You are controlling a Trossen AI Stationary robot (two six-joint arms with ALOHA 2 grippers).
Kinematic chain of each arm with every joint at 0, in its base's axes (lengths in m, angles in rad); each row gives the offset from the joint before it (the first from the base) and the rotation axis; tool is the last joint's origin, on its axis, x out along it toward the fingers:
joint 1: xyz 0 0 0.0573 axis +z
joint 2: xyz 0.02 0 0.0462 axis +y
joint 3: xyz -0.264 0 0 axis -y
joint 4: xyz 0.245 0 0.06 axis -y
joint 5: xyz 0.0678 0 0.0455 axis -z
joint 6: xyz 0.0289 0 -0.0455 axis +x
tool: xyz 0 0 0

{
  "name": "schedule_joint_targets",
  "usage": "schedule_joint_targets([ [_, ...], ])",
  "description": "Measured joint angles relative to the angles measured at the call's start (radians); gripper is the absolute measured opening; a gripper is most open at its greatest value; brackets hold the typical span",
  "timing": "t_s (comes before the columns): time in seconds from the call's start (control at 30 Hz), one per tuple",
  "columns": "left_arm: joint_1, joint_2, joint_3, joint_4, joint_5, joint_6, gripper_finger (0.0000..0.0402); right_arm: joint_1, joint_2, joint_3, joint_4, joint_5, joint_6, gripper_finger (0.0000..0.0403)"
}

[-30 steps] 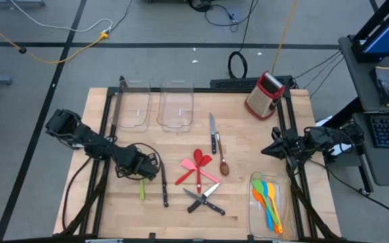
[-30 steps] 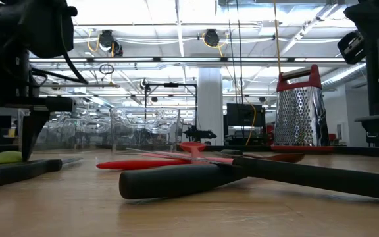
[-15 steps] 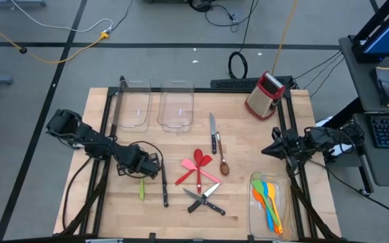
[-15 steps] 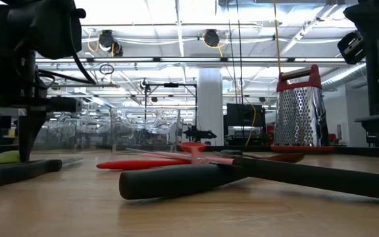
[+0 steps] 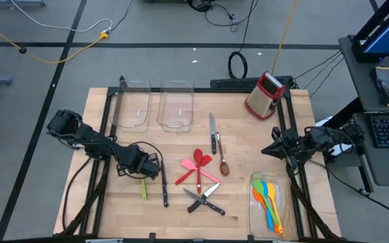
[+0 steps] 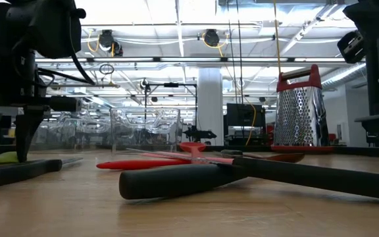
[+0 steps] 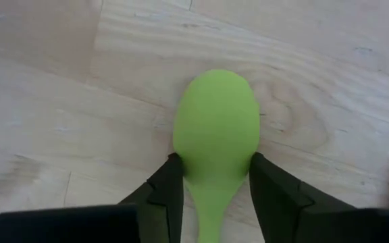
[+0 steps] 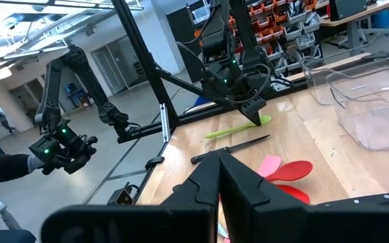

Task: Pick & Place Kitchen Items
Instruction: Put the light green serving spoon into the top right transparent bin

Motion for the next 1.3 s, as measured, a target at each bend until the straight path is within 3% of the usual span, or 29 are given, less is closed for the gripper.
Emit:
schedule_joint_targets([
  [0.2,-0.001,-0.003,0.003,-0.001,-0.003,0.004,0.0110,0.000,0.000,0.000,-0.001,0.000,0.000,0.0000],
  [0.67,-0.044,-0.005,0.000,0.014,-0.014,0.032,0.0111,0.000,0.000,0.000,-0.001,0.000,-0.003,0.0000],
  [0.77,-0.067,-0.005,-0.004,0.024,-0.018,0.025,0.0126,0.000,0.000,0.000,-0.001,0.000,-0.003,0.0000],
  [1.03,-0.117,0.015,-0.004,0.057,-0.019,-0.008,0.0214,0.000,0.000,0.000,0.003,0.000,-0.004,0.0000],
  [1.13,-0.119,0.032,-0.001,0.062,-0.012,-0.005,0.0221,0.000,0.000,0.000,0.003,0.000,-0.007,0.0000],
  [1.3,-0.120,0.048,0.003,0.060,0.004,0.011,0.0198,0.000,0.000,0.000,0.006,0.000,-0.007,0.0000],
])
